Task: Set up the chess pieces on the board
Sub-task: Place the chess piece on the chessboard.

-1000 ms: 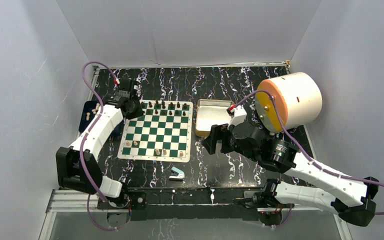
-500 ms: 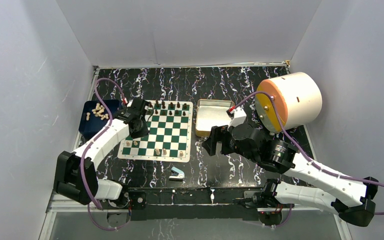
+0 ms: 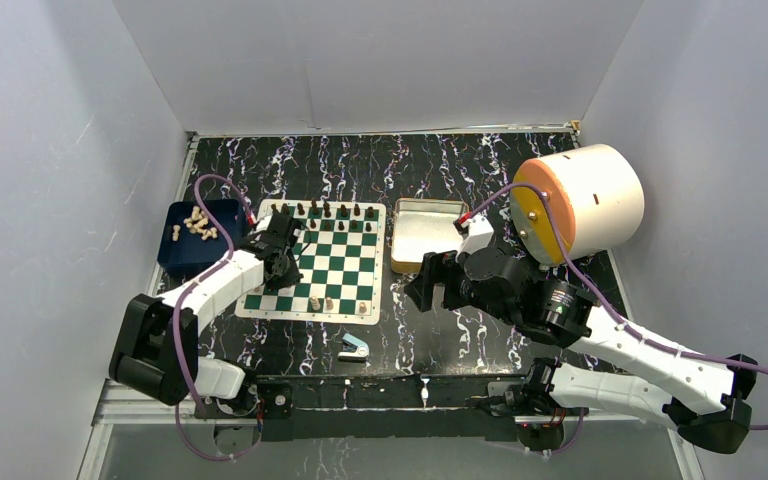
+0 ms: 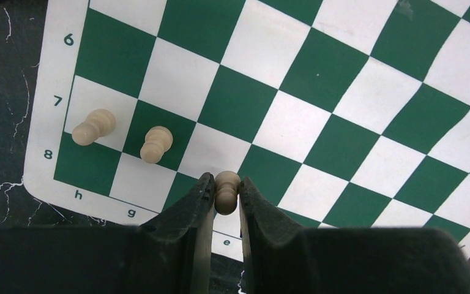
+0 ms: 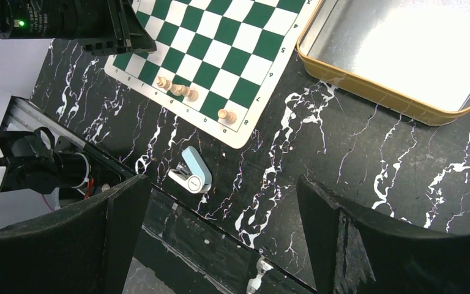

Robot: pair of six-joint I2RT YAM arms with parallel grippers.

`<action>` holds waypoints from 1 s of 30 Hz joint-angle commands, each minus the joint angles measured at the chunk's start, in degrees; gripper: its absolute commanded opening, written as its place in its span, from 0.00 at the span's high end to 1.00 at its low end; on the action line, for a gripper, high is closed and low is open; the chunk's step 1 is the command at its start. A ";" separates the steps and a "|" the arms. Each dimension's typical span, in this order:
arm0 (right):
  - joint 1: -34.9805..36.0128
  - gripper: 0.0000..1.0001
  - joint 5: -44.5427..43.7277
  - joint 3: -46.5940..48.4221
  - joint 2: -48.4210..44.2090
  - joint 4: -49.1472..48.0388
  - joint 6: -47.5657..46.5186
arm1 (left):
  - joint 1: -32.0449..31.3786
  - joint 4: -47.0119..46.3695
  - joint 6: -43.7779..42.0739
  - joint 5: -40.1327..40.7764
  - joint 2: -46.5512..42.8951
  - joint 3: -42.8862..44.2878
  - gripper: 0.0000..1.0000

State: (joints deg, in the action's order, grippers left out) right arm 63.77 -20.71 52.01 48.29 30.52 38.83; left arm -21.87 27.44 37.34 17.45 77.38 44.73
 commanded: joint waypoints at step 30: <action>-0.13 0.01 -0.80 1.69 -0.35 -0.27 0.46 | -0.28 -3.94 0.13 3.45 2.34 -3.92 0.84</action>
State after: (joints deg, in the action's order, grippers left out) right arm 63.77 -21.04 52.01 48.69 31.66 38.83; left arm -21.89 23.59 37.12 18.83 80.23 41.43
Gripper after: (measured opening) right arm 0.985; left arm 0.173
